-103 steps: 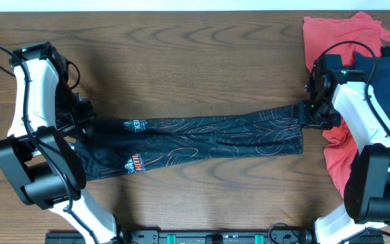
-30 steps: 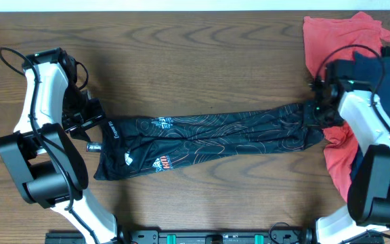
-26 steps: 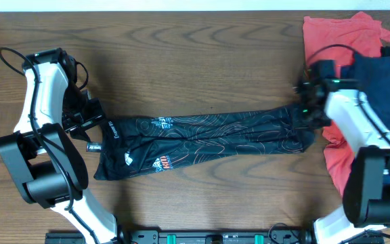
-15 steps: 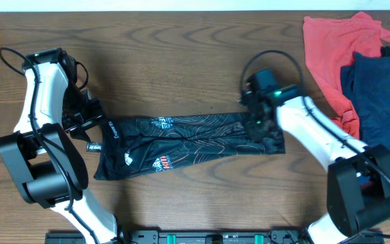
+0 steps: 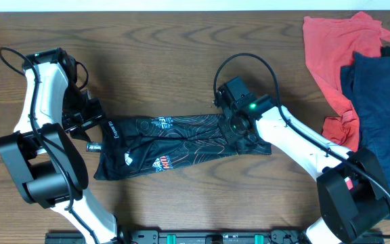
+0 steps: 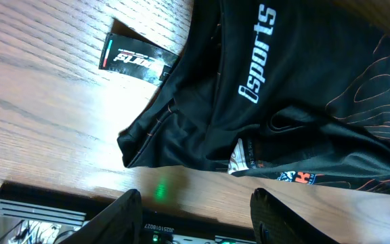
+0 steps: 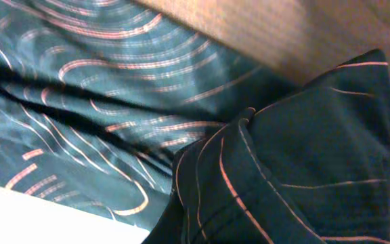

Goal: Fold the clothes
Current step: 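Lift the strip's right end with the right gripper and fold it leftward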

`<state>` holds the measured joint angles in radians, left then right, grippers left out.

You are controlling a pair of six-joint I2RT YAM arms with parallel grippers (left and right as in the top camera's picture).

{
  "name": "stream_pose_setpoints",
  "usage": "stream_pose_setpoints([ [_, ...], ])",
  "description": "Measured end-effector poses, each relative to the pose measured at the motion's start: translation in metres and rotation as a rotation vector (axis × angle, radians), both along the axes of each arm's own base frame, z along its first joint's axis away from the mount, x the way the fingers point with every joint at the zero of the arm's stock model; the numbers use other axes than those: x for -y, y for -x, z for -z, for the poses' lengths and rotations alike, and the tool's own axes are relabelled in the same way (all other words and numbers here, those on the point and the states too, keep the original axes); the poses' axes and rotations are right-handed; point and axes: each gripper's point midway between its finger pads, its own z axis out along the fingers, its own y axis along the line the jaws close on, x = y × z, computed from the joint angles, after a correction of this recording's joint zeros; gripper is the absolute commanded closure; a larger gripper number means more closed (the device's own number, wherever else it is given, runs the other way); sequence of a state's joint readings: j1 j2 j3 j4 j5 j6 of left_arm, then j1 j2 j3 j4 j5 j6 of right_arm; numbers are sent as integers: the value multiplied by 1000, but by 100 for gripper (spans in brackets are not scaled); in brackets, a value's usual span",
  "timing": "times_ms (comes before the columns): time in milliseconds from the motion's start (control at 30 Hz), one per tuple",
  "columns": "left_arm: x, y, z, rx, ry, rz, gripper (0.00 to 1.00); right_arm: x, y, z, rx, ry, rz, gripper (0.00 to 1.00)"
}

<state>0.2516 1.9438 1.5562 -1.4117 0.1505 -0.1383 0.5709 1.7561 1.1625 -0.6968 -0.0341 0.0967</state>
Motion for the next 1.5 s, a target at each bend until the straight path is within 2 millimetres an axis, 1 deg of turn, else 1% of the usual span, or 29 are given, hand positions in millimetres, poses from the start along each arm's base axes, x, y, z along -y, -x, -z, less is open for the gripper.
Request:
stream_pose_setpoints([
  [233,0,0,0,0,0,0,46,-8,1,-1,-12,-44,1,95],
  [567,0,0,0,0,0,0,46,-25,2,-6,-22,-132,-33,95],
  [633,0,0,0,0,0,0,46,-27,3,-7,-27,-144,-38,91],
  [700,0,0,0,0,0,0,46,-28,4,-7,-35,-152,-42,83],
  [733,0,0,0,0,0,0,46,-29,5,-7,-38,-155,-48,83],
  [767,0,0,0,0,0,0,46,-30,7,-7,-42,-161,-62,80],
  [833,0,0,0,0,0,0,46,-36,11,-8,-55,-187,-101,65],
  [867,0,0,0,0,0,0,46,-41,15,-10,-61,-207,-140,61],
  [900,0,0,0,0,0,0,46,-43,17,-11,-68,-222,-156,61],
  [967,0,0,0,0,0,0,46,-49,22,-13,-78,-252,-208,64],
  [1033,0,0,0,0,0,0,46,-51,23,-13,-75,-254,-231,63],
  [1100,0,0,0,0,0,0,46,-48,21,-11,-58,-220,-218,63],
  [1200,0,0,0,0,0,0,46,-32,10,-5,-20,-120,-119,60],
  [1267,0,0,0,0,0,0,46,-18,0,-4,19,-52,-28,58],
  [1367,0,0,0,0,0,0,46,-10,-10,-4,59,-17,39,59],
  [1500,0,0,0,0,0,0,45,-3,-10,-3,59,15,80,62],
])
